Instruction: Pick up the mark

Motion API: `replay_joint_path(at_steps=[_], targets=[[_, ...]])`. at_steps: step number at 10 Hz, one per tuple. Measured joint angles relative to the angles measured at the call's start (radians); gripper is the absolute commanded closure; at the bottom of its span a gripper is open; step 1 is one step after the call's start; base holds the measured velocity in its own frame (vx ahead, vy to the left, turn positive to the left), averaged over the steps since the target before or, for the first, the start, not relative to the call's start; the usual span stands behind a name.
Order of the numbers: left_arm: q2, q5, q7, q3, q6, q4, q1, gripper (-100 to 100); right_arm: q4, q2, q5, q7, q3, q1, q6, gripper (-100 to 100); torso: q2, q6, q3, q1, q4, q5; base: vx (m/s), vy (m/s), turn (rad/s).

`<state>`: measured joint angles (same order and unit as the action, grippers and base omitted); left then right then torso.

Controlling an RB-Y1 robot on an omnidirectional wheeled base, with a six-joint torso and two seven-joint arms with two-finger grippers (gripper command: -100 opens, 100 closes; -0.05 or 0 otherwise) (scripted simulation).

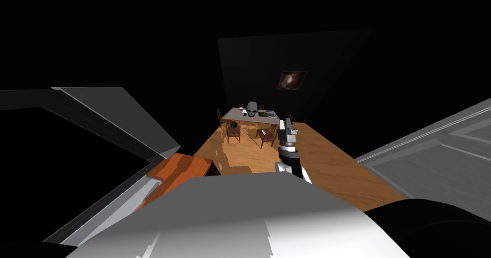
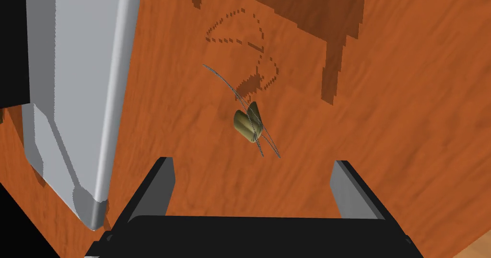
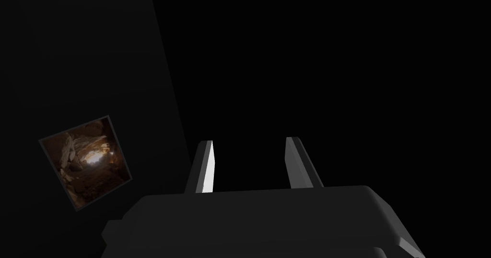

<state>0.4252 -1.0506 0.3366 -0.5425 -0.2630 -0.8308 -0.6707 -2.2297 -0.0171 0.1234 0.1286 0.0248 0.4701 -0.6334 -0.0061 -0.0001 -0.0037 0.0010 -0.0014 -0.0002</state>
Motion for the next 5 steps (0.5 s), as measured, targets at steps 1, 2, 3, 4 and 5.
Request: replay_joint_path(at_steps=[1,2,3,4,5], targets=[[0.003,-0.025,-0.002,-0.005,-0.007,0.032,0.004,-100,0.0,0.0,0.0,0.0,0.0,0.0,0.0,0,0.001,0.0,0.001,-0.001,0.0,0.0,0.032,0.009,0.009],[-0.003,-0.01,0.008,-0.014,-0.013,0.036,0.004,-100,0.0,0.0,0.0,0.0,0.0,0.0,0.0,0,0.004,0.0,0.002,-0.002,0.001,0.0,0.0,0.0,0.0],[-0.006,0.007,0.022,-0.021,-0.019,0.029,0.003,-100,0.0,0.0,0.0,0.0,0.0,0.0,0.0,0,0.007,0.0,0.004,-0.002,0.001,0.0,0.054,0.019,-0.062],[-0.012,0.013,0.05,-0.036,-0.033,0.045,-0.001,-100,0.0,0.0,0.0,0.0,0.0,0.0,0.0,0,0.005,0.0,0.003,-0.001,0.001,0.0,0.074,0.023,-0.026],[-0.004,-0.021,0.048,-0.037,-0.038,0.078,0.006,-100,0.0,0.0,0.0,0.0,0.0,0.0,0.0,0,0.003,0.0,0.002,-0.001,0.001,0.0,0.1,0.024,-0.045]])
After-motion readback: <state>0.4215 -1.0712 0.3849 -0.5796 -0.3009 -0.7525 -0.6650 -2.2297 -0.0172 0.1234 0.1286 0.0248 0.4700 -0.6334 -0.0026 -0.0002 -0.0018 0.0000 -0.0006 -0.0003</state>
